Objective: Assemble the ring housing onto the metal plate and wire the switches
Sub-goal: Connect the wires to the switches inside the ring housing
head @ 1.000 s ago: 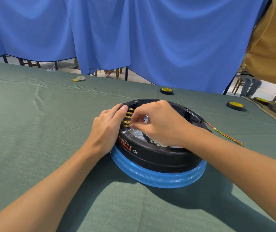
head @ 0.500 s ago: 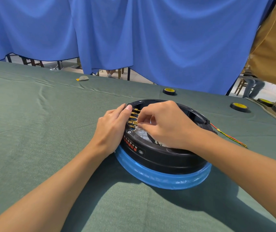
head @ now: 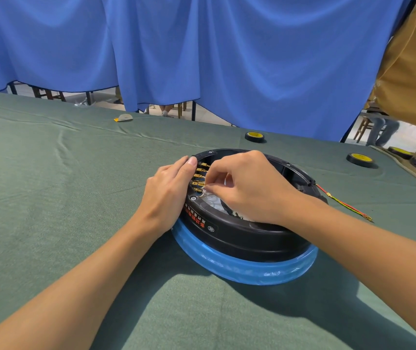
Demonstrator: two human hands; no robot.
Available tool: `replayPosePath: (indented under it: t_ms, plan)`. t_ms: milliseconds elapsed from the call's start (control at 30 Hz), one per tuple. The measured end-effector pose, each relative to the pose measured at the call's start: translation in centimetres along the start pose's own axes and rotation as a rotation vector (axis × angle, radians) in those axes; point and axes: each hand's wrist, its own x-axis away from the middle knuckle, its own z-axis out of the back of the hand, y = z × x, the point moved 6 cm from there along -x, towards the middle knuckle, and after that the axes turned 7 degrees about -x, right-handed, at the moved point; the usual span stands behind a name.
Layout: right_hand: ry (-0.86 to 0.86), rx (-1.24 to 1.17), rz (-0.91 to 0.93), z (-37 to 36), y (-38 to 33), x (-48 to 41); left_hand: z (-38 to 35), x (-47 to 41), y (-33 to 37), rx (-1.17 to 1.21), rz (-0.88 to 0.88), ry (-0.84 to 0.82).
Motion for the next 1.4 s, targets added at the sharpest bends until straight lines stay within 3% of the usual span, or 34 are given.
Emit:
replayPosePath:
  t_ms: [567,700,867,1033,1267,1400]
  plan:
    - [0.001,-0.059,-0.014,-0.3,0.2,-0.3,-0.2,0.0,-0.1,-0.035,0.012,-0.051]
    - [-0.001,-0.03,0.006,-0.4,-0.1,-0.4,-0.1,0.1,-1.0,-0.1,0.12,-0.003]
    - [-0.001,-0.04,0.025,-0.4,-0.2,-0.5,-0.2,0.1,-0.3,-0.222,-0.02,-0.001]
    - [0.0,-0.011,0.024,-0.6,-0.1,-0.7,0.0,0.0,-0.4,-0.083,0.032,0.054]
    - [0.002,0.028,0.063,-0.7,-0.5,-1.0,-0.3,0.0,-0.5,-0.261,-0.023,-0.017]
    - [-0.032,0.022,0.052,-0.3,-0.5,-0.8,-0.1,-0.2,-0.7,-0.005,0.061,0.02]
